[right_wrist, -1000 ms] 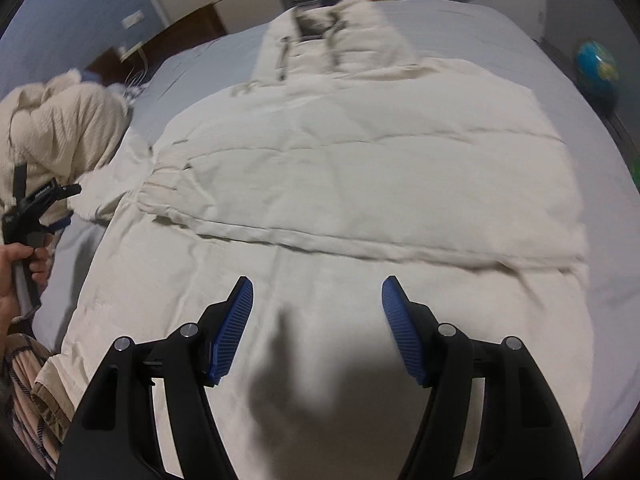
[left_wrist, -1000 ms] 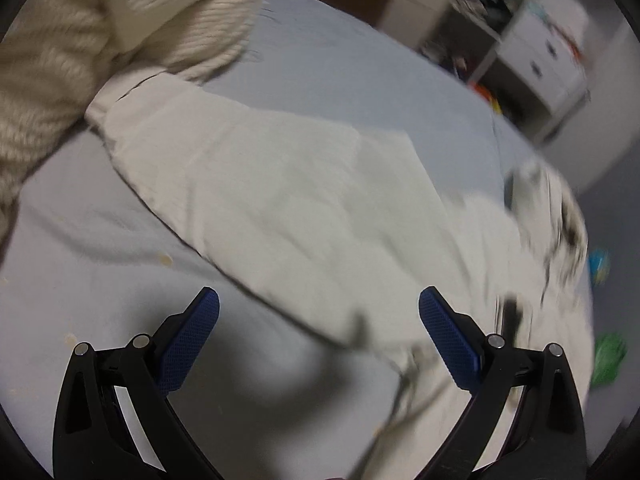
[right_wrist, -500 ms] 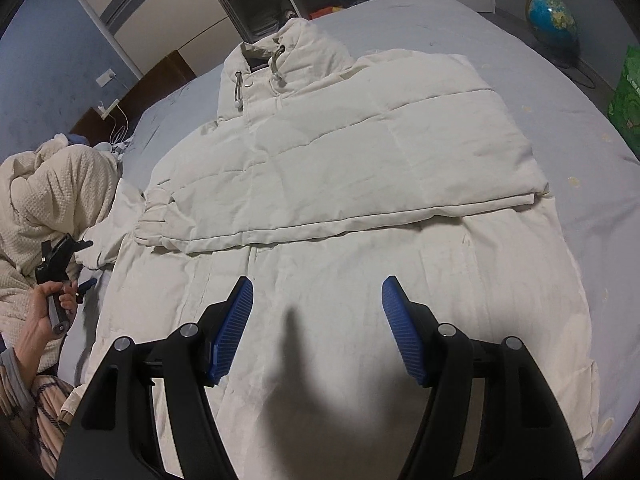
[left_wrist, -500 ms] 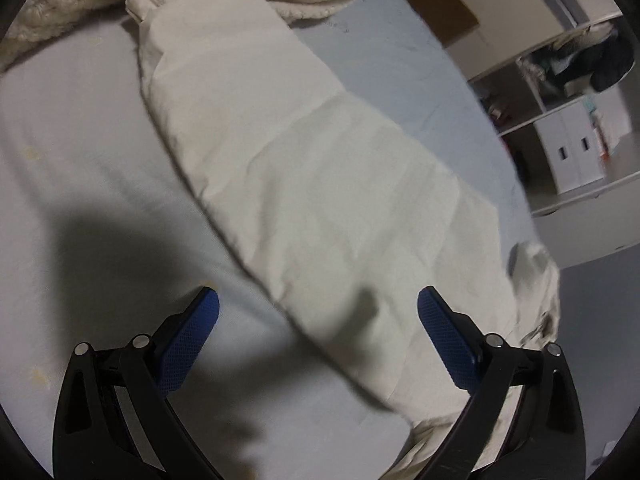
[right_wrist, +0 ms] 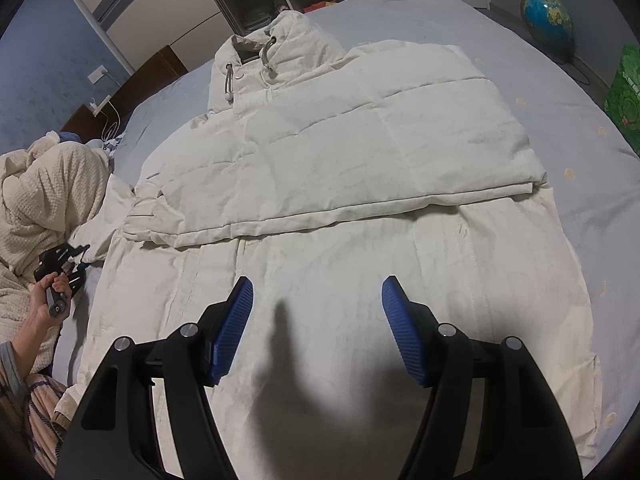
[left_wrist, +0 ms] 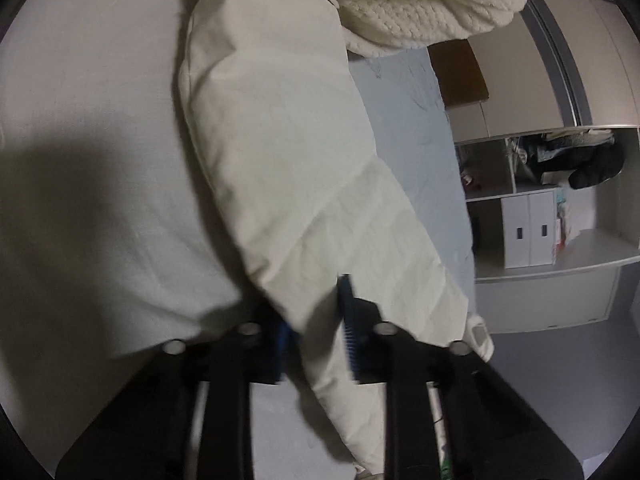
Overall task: Fold large clothes
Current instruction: 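Grasp the other sleeve cuff with the left gripper and lift it, then lay the held sleeve across the jacket front with the left gripper, release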
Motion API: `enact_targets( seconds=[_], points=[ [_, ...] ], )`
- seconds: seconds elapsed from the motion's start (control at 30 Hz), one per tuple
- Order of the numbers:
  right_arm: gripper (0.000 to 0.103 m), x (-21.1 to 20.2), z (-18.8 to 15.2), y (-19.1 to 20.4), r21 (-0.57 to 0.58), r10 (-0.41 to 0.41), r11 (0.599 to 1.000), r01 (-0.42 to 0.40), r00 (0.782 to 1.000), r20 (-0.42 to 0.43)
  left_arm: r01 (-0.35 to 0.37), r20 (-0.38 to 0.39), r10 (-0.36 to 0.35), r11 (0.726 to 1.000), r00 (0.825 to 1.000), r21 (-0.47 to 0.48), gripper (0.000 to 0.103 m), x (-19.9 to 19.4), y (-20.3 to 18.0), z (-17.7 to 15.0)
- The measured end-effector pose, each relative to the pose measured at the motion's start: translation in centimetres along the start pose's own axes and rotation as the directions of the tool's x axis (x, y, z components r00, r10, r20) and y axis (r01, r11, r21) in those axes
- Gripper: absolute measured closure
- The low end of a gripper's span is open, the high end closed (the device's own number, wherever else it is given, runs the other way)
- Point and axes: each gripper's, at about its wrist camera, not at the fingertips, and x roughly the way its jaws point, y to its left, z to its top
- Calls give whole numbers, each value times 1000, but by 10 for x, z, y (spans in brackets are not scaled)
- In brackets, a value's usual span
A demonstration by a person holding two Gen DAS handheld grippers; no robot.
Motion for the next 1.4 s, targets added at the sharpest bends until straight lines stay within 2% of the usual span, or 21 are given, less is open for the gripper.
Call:
enact_targets(
  seconds=[0.13,0.37,0.5,0.67,0.8,0.87,1.03,1.23,1.4],
  points=[
    [40,1,-1,1,2,8,1000,-8,1000,1,33,35,-35,997,999,63,97,-13,-18,-1],
    [40,-3,0,-5,35,31,999,-32,999,17,73,77,-89,980,993,188,99,-32,-68,-9],
    [40,-4,1,-7,56,46,997,-47,999,23,85,86,-111,962,990,260,99,-45,-93,-18],
    [40,-7,1,-8,62,60,996,-62,998,36,126,57,-158,920,986,370,100,-51,-135,-43],
    [40,-10,2,-9,72,74,994,-77,996,50,163,5,-186,874,983,457,100,-50,-166,-75],
    [40,-11,3,-11,80,79,993,-83,995,55,186,-31,-198,841,980,508,100,-47,-182,-98],
    [40,-16,5,-13,95,97,990,-104,993,75,216,-112,-187,774,976,595,100,-30,-206,-145],
    [40,-19,6,-16,112,114,986,-124,989,90,240,-195,-142,647,971,724,100,-5,-234,-213],
    [40,-20,6,-17,124,124,983,-136,987,99,251,-259,-66,561,963,789,100,23,-242,-269]
  ],
)
